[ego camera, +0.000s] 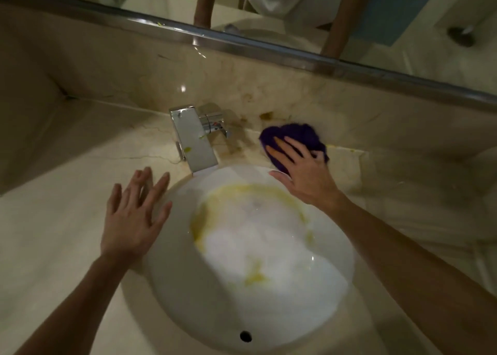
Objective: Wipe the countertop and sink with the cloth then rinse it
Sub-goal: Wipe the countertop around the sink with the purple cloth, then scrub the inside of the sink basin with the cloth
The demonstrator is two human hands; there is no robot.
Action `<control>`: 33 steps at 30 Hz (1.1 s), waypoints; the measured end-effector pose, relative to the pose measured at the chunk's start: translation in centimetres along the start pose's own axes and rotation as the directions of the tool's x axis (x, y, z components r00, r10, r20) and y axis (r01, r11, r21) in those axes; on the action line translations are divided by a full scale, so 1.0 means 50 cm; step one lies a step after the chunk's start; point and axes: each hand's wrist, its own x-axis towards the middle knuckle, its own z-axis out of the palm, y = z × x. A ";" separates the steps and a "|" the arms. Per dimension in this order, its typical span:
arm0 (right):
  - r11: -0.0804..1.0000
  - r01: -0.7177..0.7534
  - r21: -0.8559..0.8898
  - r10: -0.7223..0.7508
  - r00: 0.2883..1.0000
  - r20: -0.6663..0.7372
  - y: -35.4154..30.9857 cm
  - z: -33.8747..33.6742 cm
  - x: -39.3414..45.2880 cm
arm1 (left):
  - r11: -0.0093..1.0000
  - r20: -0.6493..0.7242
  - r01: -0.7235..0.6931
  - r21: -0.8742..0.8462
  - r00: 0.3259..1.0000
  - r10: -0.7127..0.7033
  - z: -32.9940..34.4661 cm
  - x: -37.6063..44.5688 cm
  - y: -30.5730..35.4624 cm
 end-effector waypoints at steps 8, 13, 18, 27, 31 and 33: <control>0.775 -0.610 0.167 0.615 0.788 0.026 0.038 0.025 -0.083 | 1.000 0.001 0.016 0.016 1.000 -0.016 -0.009 -0.001 0.013; 0.696 -0.676 0.244 0.684 0.727 0.063 -0.064 -0.012 -0.012 | 1.000 -0.004 0.016 0.004 1.000 -0.016 -0.008 0.002 0.015; 0.929 -0.288 0.234 0.299 0.954 -0.014 -0.179 -0.015 0.026 | 1.000 -0.009 0.001 -0.003 1.000 -0.001 -0.008 0.001 0.011; 0.912 -0.397 0.100 0.402 0.915 -0.032 0.066 0.027 -0.107 | 1.000 -0.019 0.000 -0.002 1.000 0.000 -0.004 0.001 0.005; 0.845 -0.515 0.144 0.520 0.854 0.001 0.070 0.033 -0.106 | 1.000 -0.017 0.003 0.003 1.000 -0.003 -0.003 0.002 0.004; 0.785 -0.584 0.209 0.598 0.801 -0.006 0.041 0.042 -0.078 | 1.000 -0.020 0.004 0.009 1.000 -0.004 -0.001 0.003 0.007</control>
